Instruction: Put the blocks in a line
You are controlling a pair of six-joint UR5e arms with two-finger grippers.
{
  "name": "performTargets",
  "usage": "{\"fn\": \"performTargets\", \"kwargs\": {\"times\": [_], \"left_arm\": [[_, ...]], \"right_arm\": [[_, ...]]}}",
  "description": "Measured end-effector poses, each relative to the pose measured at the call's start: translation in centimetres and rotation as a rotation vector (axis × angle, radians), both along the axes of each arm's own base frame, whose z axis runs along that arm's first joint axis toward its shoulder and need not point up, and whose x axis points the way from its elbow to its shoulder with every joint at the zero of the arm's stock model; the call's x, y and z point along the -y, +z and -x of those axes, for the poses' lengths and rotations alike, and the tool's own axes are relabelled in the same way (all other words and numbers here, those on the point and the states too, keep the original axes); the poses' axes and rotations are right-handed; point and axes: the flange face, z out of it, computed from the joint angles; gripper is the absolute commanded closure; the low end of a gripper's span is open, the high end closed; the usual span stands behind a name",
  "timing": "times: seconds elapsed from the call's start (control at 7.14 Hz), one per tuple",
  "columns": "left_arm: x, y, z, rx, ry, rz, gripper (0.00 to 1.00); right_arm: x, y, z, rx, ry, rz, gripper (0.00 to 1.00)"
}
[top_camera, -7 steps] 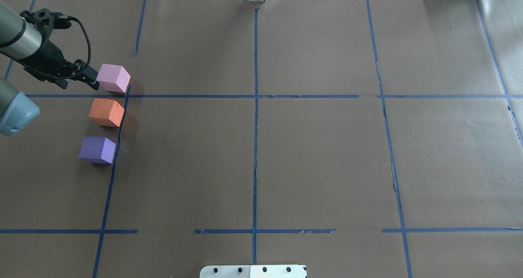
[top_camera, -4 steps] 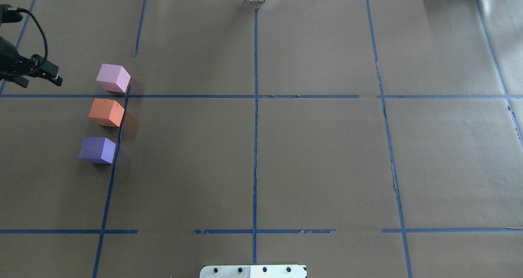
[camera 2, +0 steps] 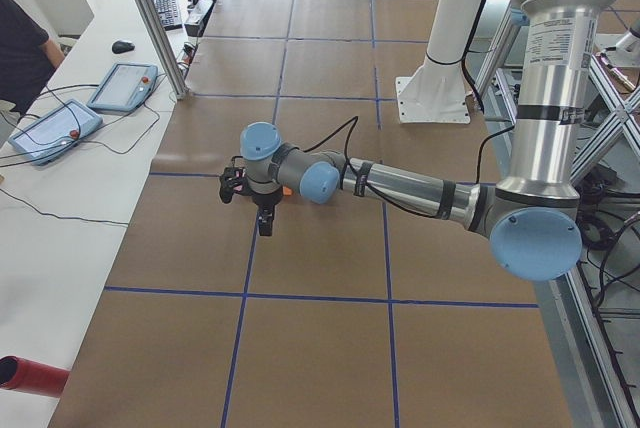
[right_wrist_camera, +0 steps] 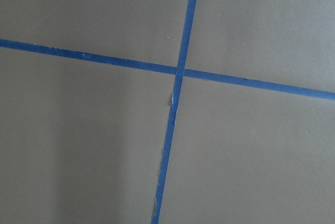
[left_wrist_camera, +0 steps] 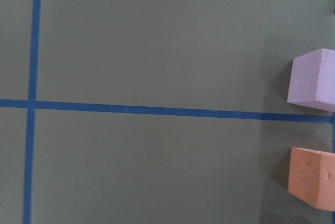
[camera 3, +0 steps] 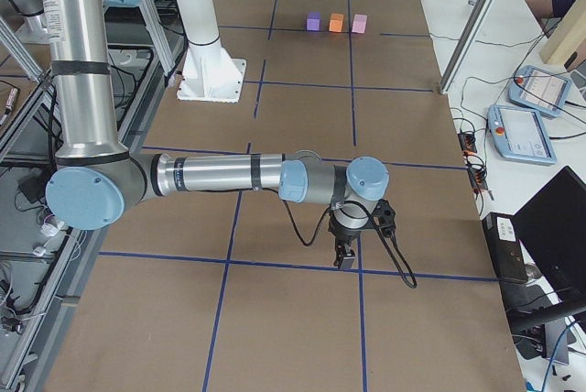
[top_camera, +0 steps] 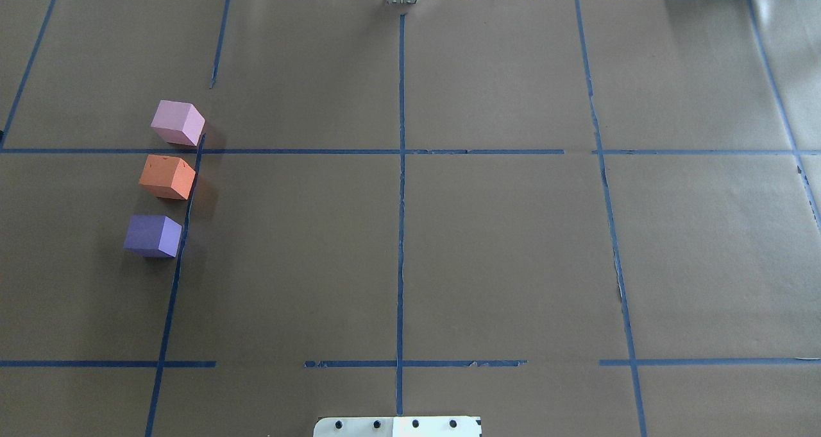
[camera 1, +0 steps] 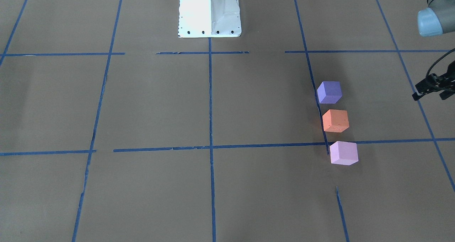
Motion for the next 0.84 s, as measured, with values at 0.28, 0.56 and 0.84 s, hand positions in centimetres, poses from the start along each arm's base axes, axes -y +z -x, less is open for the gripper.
{"fn": "performTargets", "kwargs": {"times": [0.28,0.56,0.84], "left_arm": [[-0.8,3.9,5.4,0.036,0.04,-0.07,0.0],[-1.8,6.4,9.1,0.057,0.07,-0.12,0.0],[-2.8,7.6,10.0,0.057,0.085,-0.126,0.0]], "right_arm": [[0.0,0.0,0.0,0.0,0.0,0.0,0.0],[0.0,0.0,0.0,0.0,0.0,0.0,0.0],[0.0,0.0,0.0,0.0,0.0,0.0,0.0]]}}
